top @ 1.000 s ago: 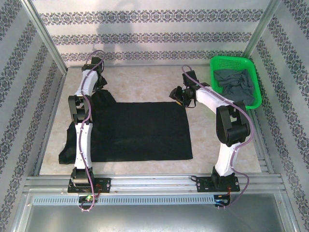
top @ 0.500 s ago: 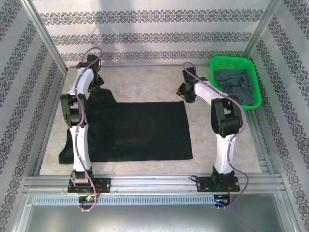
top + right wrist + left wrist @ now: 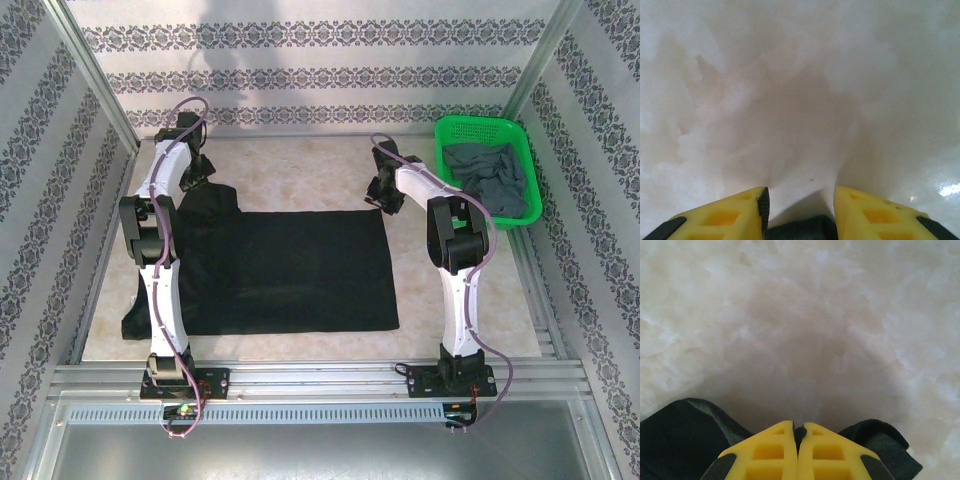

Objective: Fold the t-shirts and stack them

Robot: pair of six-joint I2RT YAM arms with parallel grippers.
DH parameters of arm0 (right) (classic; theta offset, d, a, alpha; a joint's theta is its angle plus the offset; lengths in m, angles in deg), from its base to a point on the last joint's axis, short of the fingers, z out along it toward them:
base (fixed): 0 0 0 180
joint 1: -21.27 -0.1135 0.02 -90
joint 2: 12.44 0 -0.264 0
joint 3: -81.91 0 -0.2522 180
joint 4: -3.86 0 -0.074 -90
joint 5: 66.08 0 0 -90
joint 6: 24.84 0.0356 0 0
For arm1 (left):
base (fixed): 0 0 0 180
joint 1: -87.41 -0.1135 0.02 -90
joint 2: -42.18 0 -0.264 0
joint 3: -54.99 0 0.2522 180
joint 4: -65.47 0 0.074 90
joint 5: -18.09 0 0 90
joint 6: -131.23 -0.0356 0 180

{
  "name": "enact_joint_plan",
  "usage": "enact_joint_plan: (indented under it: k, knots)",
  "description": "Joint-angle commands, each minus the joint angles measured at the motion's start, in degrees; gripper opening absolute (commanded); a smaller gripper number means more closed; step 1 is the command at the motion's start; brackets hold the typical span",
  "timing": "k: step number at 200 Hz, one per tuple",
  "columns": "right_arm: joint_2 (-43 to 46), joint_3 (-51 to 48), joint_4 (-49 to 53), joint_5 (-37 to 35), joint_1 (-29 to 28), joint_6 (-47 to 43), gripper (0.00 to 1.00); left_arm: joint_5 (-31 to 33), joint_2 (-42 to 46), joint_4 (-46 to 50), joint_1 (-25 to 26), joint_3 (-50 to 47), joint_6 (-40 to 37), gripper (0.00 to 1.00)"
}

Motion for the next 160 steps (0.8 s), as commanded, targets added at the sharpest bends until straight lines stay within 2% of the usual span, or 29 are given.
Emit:
enact_joint_plan:
  k: [1, 36, 52, 66, 107, 160]
  knots:
    - [-0.68, -0.47, 3.42, -1.36, -0.97, 0.16, 0.37, -0.42, 3.57, -0.17, -0.29, -0.72, 0.8, 0.0]
    - [-1.98, 1.48, 5.39, -1.89, -1.09, 0.48, 0.25, -0.82, 5.83, -0.04, -0.28, -1.79, 1.56, 0.0]
    - [-2.25, 2.29, 6.06, -2.06, -1.11, 0.51, 0.14, -1.07, 7.75, -0.64, -0.28, -3.51, 2.21, 0.0]
    - [-1.95, 2.62, 6.13, -2.07, -1.09, 0.36, 0.0, -1.33, 9.69, -1.08, -0.34, -5.46, 2.73, 0.0]
    - [2.27, 2.38, 5.04, -3.39, -1.66, -1.78, 0.0, -2.29, 17.15, -2.17, -0.68, -15.45, 3.9, 0.0]
    - [10.29, -4.55, 2.63, -3.2, -2.96, -2.52, 0.0, -2.93, 33.85, -7.39, -2.9, -35.33, 6.77, 0.0]
